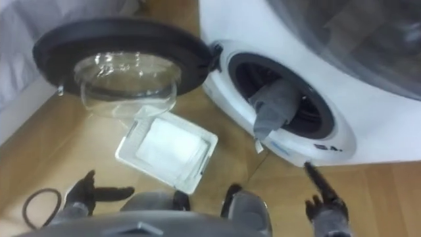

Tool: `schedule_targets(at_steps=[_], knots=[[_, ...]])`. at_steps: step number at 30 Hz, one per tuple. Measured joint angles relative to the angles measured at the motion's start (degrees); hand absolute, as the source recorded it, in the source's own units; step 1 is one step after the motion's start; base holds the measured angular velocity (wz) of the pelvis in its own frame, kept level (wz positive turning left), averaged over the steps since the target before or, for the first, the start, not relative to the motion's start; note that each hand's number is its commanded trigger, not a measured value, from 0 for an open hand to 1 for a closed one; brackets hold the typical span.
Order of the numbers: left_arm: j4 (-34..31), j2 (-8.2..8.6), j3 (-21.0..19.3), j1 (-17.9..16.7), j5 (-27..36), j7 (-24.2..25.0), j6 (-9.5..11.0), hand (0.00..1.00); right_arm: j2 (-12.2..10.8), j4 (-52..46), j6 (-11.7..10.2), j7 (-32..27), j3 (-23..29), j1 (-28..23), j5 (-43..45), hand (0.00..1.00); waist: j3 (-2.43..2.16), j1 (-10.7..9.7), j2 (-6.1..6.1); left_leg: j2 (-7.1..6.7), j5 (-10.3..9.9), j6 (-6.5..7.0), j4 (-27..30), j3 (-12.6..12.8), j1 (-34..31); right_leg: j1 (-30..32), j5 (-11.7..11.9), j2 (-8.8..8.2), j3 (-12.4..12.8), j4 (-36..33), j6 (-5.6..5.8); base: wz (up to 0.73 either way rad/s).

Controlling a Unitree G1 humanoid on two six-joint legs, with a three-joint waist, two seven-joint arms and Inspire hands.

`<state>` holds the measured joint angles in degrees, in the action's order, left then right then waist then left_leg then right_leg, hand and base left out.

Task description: Put towel into washing machine

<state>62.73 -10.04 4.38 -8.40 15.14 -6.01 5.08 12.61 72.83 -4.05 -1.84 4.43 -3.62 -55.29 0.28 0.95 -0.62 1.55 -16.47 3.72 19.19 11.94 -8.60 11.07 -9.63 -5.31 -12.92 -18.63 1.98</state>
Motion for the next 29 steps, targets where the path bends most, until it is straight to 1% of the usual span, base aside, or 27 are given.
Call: schedule_targets(at_steps=[2,4,5,7,10,12,13,17,18,22,23,25,26,29], knots=[[1.02,-0.09,-0.1,-0.19,-0.02,0.02,0.19,0.0,-0.56,0.21,0.12,0.14,-1.12,-1.02,5.15,0.0,-0.02,-0.41,-0.03,-0.03,0.16,-0.22,-1.74,0.17,2.86,-2.67,0.26,0.4,0.17,1.47,0.13,-0.1],[1.16,-0.05,-0.99,-1.21,-2.07,0.03,0.31,0.0,-1.7,0.04,0.19,0.22,-1.26,-2.05,12.87,0.0,-0.11,-0.69,-0.02,-0.05,0.29,-0.42,-3.39,0.49,5.45,-4.92,0.33,0.84,0.67,2.83,0.25,-0.1],[1.18,-0.04,-1.08,-1.38,-2.61,0.04,0.3,0.0,-1.88,0.12,0.23,0.27,-1.58,-2.18,14.5,0.0,-0.12,-0.75,0.02,-0.05,0.3,-0.44,-3.66,0.51,5.84,-5.26,0.39,1.02,0.98,3.16,0.32,-0.07],[1.5,0.34,-1.93,-1.42,-4.96,0.08,0.2,0.0,-2.01,0.59,0.41,0.74,-3.31,-2.42,22.07,0.0,-0.11,-0.74,0.18,-0.12,0.32,-0.46,-4.22,0.51,7.05,-6.31,0.51,1.32,2.08,4.16,0.49,-0.06],[1.65,0.6,-2.04,-1.47,-6.25,0.07,-0.22,0.0,-2.45,0.57,0.43,1.43,-4.33,-2.76,29.63,0.0,-0.11,-0.71,0.23,-0.23,0.4,-0.53,-4.68,0.5,8.11,-7.28,0.64,1.46,2.43,5.21,0.69,-0.02],[1.65,0.76,-2.15,-1.46,-7.04,0.07,-0.95,0.0,-3.0,0.58,0.43,1.98,-4.34,-2.71,32.3,0.0,-0.11,-0.71,0.23,-0.26,0.41,-0.53,-4.88,0.45,8.68,-8.0,0.69,1.54,2.61,5.87,0.77,-0.04],[1.66,1.09,-2.82,-1.53,-8.41,0.06,-1.1,0.0,-3.04,0.6,0.42,2.1,-4.3,-2.68,33.74,0.0,-0.1,-0.7,0.23,-0.31,0.41,-0.53,-5.29,0.47,9.15,-8.34,0.73,1.6,2.59,6.14,0.83,-0.04],[1.89,1.73,-4.78,-1.54,-10.81,0.34,-1.77,0.0,-3.19,1.11,0.47,2.57,-4.29,-2.89,35.51,0.0,-0.02,-0.67,0.2,-0.37,0.42,-0.55,-6.3,0.45,10.98,-10.46,0.87,1.79,2.76,7.56,1.06,-0.01],[2.08,1.86,-5.6,-1.53,-11.51,0.53,-2.2,0.0,-3.27,1.24,0.65,2.76,-4.29,-2.97,35.61,0.0,-0.03,-0.7,0.16,-0.39,0.42,-0.55,-6.6,0.45,11.55,-11.27,0.88,1.86,2.76,8.0,1.08,0.0],[2.08,1.89,-7.03,-1.46,-13.34,0.6,-3.86,0.0,-3.34,0.74,2.63,3.35,-4.27,-2.99,35.61,0.0,0.09,-0.71,0.02,-0.35,0.42,-0.55,-7.03,0.42,12.61,-12.21,0.87,1.96,2.63,7.99,1.09,0.0],[2.07,1.92,-7.34,-1.46,-13.6,0.59,-3.98,0.0,-3.39,0.71,2.78,3.36,-4.28,-2.96,35.6,0.0,0.07,-0.72,-0.11,-0.36,0.42,-0.56,-7.03,0.4,12.67,-12.28,0.87,1.96,2.6,7.98,1.09,0.0],[2.08,2.03,-8.32,-1.63,-13.62,0.54,-4.45,0.0,-3.55,0.97,2.93,3.68,-4.26,-2.98,35.6,0.0,0.22,-0.8,-0.35,-0.36,0.41,-0.56,-7.27,0.29,13.33,-12.97,0.86,1.93,1.88,7.98,1.1,0.04],[2.08,2.05,-8.67,-1.71,-13.62,0.54,-4.52,0.0,-3.6,1.0,2.98,3.89,-4.26,-3.05,35.6,0.0,0.18,-0.8,-0.41,-0.36,0.41,-0.56,-7.4,0.25,13.48,-13.06,0.86,1.93,1.82,7.97,1.1,0.04],[2.07,1.88,-9.17,-1.79,-13.62,0.51,-4.73,0.0,-3.82,0.99,3.65,4.66,-4.28,-2.83,35.67,0.0,0.34,-0.7,-0.91,-0.36,0.4,-0.57,-7.71,0.2,13.58,-13.16,0.86,1.94,1.79,7.93,1.1,0.0]])
